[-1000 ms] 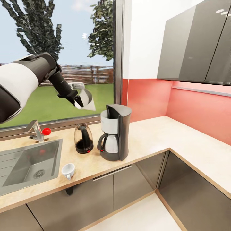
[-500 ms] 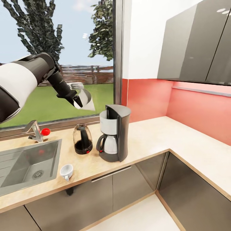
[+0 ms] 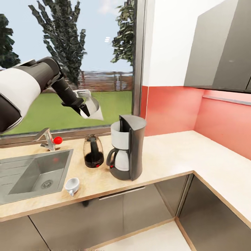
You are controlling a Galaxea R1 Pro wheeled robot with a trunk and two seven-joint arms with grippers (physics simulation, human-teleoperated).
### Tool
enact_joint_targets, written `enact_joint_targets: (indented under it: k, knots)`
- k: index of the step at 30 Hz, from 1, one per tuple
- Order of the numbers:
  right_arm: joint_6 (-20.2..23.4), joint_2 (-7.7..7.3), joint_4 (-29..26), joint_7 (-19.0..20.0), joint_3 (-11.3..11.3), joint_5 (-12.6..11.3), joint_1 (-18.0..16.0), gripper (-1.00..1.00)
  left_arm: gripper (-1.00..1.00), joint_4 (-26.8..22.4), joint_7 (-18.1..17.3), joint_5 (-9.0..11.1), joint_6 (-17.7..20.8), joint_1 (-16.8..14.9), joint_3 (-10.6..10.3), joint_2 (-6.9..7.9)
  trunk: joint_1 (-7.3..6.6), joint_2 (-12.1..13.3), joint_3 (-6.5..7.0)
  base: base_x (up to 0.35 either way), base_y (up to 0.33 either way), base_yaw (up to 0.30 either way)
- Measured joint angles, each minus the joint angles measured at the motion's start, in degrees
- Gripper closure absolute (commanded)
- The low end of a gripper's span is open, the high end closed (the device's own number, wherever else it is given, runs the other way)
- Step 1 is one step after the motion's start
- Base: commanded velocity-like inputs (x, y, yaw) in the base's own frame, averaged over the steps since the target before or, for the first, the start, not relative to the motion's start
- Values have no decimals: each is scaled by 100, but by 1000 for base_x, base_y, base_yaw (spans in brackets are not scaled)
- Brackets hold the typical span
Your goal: Set up a coffee station on the kitchen countertop: keep the coffee maker on the countertop, move the bottle of coffee from the kitchen shelf to the counter next to the coffee maker, place a paper coffee filter on top of the coffee maker, put the saucer next to the coffee maker with the coffee cup on the saucer, and place the electric kettle next to the coffee maker.
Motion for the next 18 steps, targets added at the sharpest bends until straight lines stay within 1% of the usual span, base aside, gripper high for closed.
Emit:
enact_joint_targets:
  k: [2, 5, 15, 18]
  knots:
    - [0, 0, 0, 0, 0, 0, 0, -100, 100, 0, 0, 0, 3, 3, 0, 0, 0, 0, 0, 7, -272, 260]
    - [0, 0, 0, 0, -2, 0, 0, -100, 100, 0, -1, 0, 0, 3, -5, 0, 0, 0, 0, 3, -273, 127]
    - [0, -9, 0, 0, -2, 0, 0, -100, 100, 9, -1, 0, -1, 8, -15, 7, 0, 0, 0, 0, -272, 13]
    - [0, -9, 0, 2, 9, 5, 0, -100, 100, 11, 0, 0, -4, 17, -19, 14, 0, 0, 0, 0, -152, 7]
